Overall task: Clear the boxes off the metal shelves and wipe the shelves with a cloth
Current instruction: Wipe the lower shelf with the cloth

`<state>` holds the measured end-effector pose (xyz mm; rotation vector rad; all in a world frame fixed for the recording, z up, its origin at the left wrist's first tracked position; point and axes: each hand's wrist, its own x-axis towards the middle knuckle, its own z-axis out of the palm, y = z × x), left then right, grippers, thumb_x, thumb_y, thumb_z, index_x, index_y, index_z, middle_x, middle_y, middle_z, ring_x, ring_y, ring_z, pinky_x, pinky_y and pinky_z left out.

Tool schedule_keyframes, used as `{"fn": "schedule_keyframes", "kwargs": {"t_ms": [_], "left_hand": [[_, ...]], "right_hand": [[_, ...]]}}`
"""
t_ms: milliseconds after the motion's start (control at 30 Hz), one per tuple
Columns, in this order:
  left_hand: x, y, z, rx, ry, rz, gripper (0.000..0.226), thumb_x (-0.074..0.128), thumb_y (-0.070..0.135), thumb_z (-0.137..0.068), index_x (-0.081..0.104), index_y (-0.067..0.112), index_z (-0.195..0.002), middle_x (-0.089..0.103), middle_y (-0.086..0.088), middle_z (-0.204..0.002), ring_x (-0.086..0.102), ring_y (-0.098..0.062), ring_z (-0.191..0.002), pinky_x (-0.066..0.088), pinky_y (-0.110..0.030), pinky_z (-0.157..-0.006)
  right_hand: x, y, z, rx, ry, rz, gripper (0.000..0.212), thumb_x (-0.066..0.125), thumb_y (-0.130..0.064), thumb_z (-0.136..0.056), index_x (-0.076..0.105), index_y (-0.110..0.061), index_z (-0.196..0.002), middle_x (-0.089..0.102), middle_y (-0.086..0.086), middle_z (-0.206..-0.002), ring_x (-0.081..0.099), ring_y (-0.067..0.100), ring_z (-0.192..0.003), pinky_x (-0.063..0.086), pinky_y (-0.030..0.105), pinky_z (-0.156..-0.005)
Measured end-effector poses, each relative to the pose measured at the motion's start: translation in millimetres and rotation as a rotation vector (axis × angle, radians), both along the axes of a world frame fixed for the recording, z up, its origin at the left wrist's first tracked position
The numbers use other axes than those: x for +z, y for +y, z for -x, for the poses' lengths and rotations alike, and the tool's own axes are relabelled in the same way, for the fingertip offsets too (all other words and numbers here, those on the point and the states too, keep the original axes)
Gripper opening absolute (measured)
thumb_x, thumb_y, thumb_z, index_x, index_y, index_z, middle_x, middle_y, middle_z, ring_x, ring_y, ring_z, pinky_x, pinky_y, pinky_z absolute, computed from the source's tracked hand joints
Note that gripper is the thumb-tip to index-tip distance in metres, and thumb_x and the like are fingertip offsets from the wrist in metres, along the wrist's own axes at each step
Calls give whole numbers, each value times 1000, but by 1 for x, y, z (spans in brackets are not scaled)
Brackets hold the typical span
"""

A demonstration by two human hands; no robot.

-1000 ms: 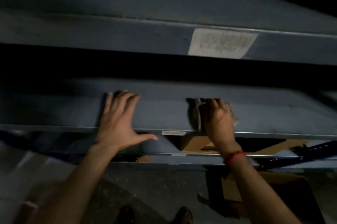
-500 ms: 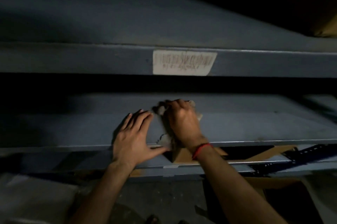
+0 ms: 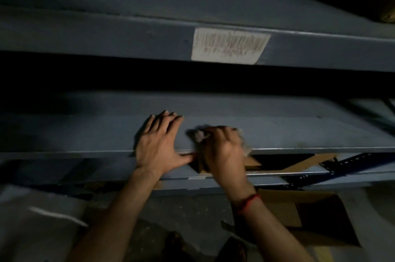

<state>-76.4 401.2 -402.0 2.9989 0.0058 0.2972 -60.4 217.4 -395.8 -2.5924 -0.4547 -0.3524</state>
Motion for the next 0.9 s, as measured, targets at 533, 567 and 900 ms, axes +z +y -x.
{"fn": "schedule_keyframes", "kwargs": {"t_ms": [533,567,900], "left_hand": [[6,-2,4,54,21,-37,117,41,101,-60,44,23,-147,45,0,-150,37,-23,-143,25,-42,-121],[6,-3,4,53,21,-38,116,44,100,-60,44,23,-147,45,0,-150,37,-23,-143,25,-42,-121],[5,-4,4,59,36,-27,114,50,95,-58,46,20,-145,47,-3,-146,41,-26,-139,25,-41,-121]], "right_hand": [[-3,-50,-31,-135,-23,66,38,72,-11,-77,65,-5,-114,63,18,-111,58,37,-101,49,45,-89],[-4,-39,-16,-116,-34,48,36,70,-14,-78,66,-7,-112,63,17,-108,58,35,-98,48,44,-88],[3,7,-80,106,-84,-5,45,34,-30,-83,69,-5,-94,66,19,-89,63,39,-83,48,42,-75]]}}
